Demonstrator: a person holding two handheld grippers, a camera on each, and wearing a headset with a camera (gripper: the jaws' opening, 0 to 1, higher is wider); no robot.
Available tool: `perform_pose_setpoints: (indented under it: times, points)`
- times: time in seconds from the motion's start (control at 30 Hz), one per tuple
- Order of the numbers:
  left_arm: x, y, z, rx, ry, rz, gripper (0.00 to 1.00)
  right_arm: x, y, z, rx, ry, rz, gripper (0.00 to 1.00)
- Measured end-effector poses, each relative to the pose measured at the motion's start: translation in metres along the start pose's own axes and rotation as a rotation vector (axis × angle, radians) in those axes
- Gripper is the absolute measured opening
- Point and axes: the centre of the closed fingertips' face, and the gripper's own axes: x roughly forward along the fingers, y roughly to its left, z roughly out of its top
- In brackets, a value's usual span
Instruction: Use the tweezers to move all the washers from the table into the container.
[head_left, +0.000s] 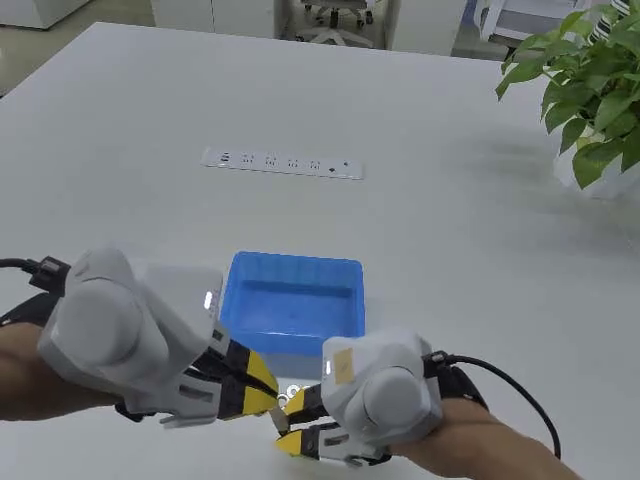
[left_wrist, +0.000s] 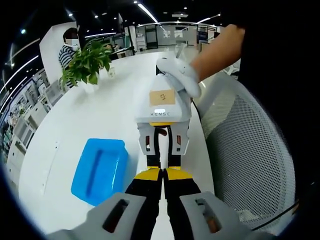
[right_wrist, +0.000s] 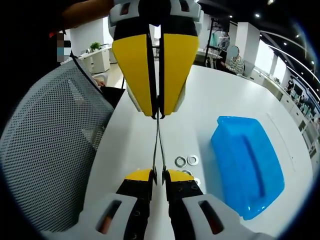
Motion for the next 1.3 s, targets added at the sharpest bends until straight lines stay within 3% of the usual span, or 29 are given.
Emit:
perform_pose_setpoints:
  times: [0.5, 0.9, 1.3]
  points:
    - [0.009, -0.006, 0.006, 0.008, -0.067, -0.02, 0.06, 0.0, 0.004, -0.002, 0.004, -0.011, 0.005, 0.12]
    - [0.013, -0.006, 0.001, 0.017, -0.072, -0.022, 0.06, 0.0, 0.005, -0.001, 0.003, -0.011, 0.001, 0.13]
    - [0.009, -0.002, -0.003, 0.032, -0.045, -0.009, 0.05, -0.003, -0.001, 0.002, 0.004, -0.024, -0.022, 0.16]
